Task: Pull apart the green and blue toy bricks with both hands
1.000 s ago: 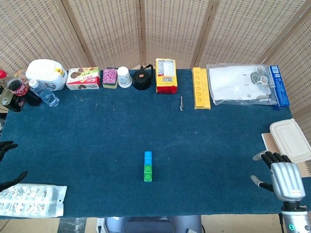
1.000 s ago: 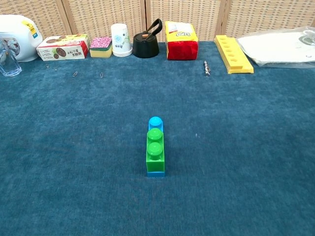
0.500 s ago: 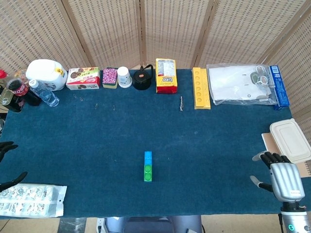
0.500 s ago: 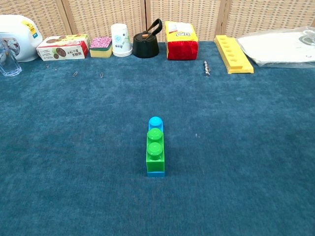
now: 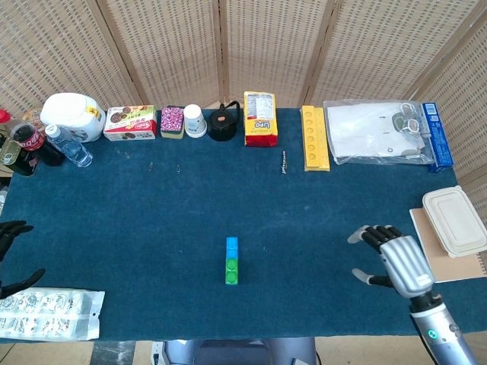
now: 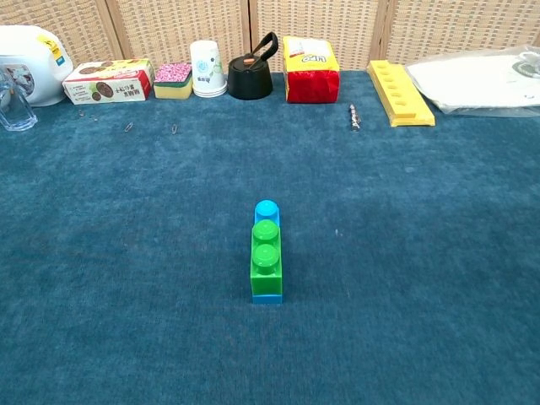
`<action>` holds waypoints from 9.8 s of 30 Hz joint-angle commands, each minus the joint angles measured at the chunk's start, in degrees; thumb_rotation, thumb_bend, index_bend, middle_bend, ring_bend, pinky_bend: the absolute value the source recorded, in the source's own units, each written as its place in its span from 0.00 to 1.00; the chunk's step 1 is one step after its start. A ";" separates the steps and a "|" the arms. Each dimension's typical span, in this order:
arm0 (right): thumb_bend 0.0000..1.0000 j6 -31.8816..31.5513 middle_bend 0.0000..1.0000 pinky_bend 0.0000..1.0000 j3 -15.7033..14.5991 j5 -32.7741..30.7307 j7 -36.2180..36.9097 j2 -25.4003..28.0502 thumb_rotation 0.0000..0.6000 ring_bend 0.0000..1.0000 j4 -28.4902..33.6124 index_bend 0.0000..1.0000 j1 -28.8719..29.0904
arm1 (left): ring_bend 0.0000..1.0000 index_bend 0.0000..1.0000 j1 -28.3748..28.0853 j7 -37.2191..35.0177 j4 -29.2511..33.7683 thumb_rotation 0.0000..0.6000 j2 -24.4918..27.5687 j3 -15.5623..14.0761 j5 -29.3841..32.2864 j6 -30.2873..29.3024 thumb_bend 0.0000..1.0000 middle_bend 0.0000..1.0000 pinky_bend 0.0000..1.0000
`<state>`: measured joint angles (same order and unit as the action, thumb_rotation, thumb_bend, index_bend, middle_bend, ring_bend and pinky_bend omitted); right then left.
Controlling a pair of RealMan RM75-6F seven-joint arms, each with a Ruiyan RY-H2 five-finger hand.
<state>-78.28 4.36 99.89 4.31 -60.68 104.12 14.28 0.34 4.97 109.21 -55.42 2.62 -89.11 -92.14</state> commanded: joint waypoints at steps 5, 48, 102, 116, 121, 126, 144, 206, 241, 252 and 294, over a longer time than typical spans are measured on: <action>0.17 8.47 0.39 0.39 2.18 10.65 5.58 -5.55 1.00 0.38 -4.43 0.38 13.21 | 0.22 0.29 -1.30 2.47 1.69 1.00 0.78 0.50 1.49 2.25 0.14 0.28 0.27; 0.00 28.08 0.36 0.38 -0.79 18.55 -13.38 -23.33 1.00 0.33 -18.28 0.37 42.15 | 0.22 0.29 -3.08 -1.30 -1.52 1.00 2.34 0.17 5.28 6.38 0.14 0.28 0.27; 0.03 32.32 0.58 0.68 -4.73 7.93 -15.32 -31.56 1.00 0.67 -26.09 0.62 49.49 | 0.22 0.29 -2.44 -6.98 -6.86 1.00 1.43 0.06 6.61 6.34 0.14 0.28 0.27; 0.04 23.36 0.64 0.74 -1.81 -0.57 -3.57 -24.14 1.00 0.72 -16.09 0.68 44.39 | 0.22 0.29 -4.53 -5.41 -4.79 1.00 2.11 -0.66 2.68 8.49 0.14 0.28 0.27; 0.05 19.72 0.65 0.75 0.31 -5.98 2.10 -20.51 1.00 0.73 -11.39 0.69 41.00 | 0.22 0.29 -6.52 -4.73 -2.07 1.00 3.26 -1.20 0.09 11.08 0.14 0.28 0.27; 0.07 17.63 0.66 0.76 2.23 -11.71 8.17 -16.60 1.00 0.74 -7.23 0.70 37.65 | 0.22 0.29 -9.34 -3.59 0.67 1.00 3.17 -0.91 -1.18 14.46 0.18 0.28 0.27; 0.08 17.08 0.69 0.77 10.03 -29.82 27.26 -8.57 1.00 0.75 2.61 0.73 29.47 | 0.22 0.29 -24.75 1.41 7.69 1.00 -9.14 8.45 10.83 28.10 0.19 0.28 0.30; 0.08 15.78 0.70 0.77 17.10 -28.16 36.25 -13.99 1.00 0.76 5.68 0.74 21.92 | 0.22 0.29 -44.45 -44.08 -10.74 0.89 -34.90 19.12 17.47 48.71 0.17 0.28 0.29; 0.08 17.00 0.71 0.78 16.44 -25.49 39.34 -13.29 1.00 0.77 6.75 0.75 20.77 | 0.32 0.68 -46.67 -40.13 -15.54 0.97 -40.90 18.47 18.29 42.06 0.37 0.45 0.32; 0.08 17.27 0.71 0.78 16.88 -25.57 41.91 -11.99 1.00 0.77 7.49 0.75 20.05 | 0.36 0.70 -46.99 -42.25 -15.93 1.00 -40.78 18.40 17.55 42.48 0.37 0.48 0.36; 0.08 26.82 0.71 0.76 11.78 -24.71 39.35 -7.35 1.00 0.74 -0.08 0.75 20.82 | 0.39 0.71 -35.24 -43.12 -6.02 1.00 -21.98 10.57 9.32 31.20 0.37 0.49 0.45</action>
<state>-53.26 17.69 74.19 45.64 -68.27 105.30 34.27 -36.67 -42.11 100.54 -80.94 14.51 -80.12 -59.88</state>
